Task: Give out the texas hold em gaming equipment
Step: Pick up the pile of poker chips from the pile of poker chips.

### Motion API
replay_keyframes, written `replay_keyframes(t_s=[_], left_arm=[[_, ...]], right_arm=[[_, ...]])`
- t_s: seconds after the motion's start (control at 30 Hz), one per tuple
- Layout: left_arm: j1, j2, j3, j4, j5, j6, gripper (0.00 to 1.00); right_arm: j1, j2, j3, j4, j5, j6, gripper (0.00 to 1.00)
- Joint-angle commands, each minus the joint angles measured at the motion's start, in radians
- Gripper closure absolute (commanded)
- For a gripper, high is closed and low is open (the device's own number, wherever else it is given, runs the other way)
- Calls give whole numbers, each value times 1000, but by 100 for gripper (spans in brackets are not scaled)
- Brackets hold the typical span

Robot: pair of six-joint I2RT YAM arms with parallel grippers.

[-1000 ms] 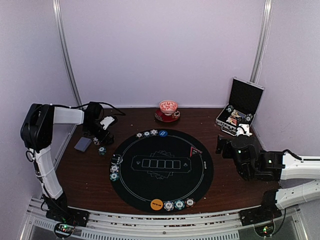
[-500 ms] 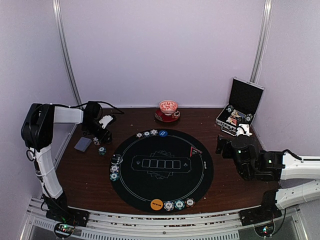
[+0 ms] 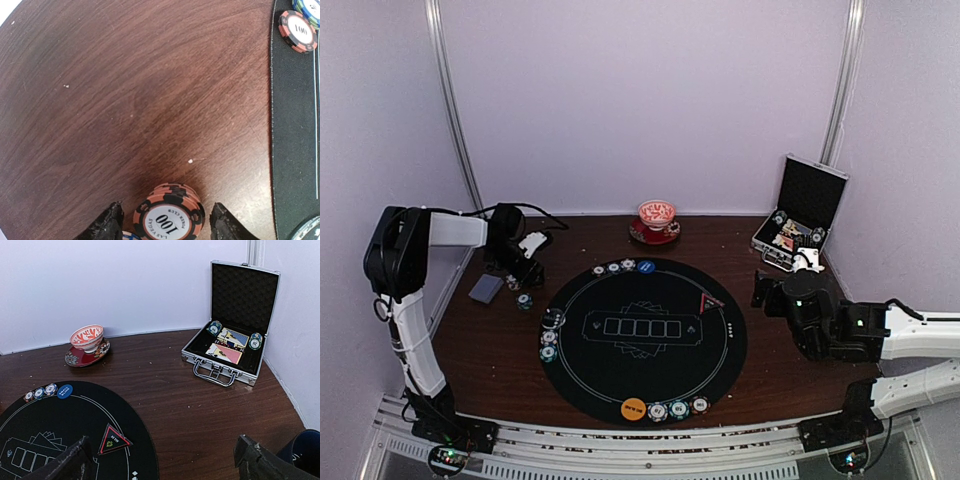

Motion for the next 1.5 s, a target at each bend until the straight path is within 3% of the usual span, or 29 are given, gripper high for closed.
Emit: replay_keyframes(t_s=[0.0, 0.57, 1.17, 1.47], left_arm=[[7, 26, 28, 3, 19, 0, 39], [9, -1, 23, 9, 27, -9, 64], [7, -176, -65, -11, 123, 46, 69], [-75, -390, -248, -52, 229, 193, 68]], right_arm=[[-3, -4, 10, 6, -4, -8, 0], [-4, 2, 10, 9, -5, -11, 0], [-4, 5, 10, 9, -4, -12, 0], [-4, 6, 11, 10, -3, -12, 0]])
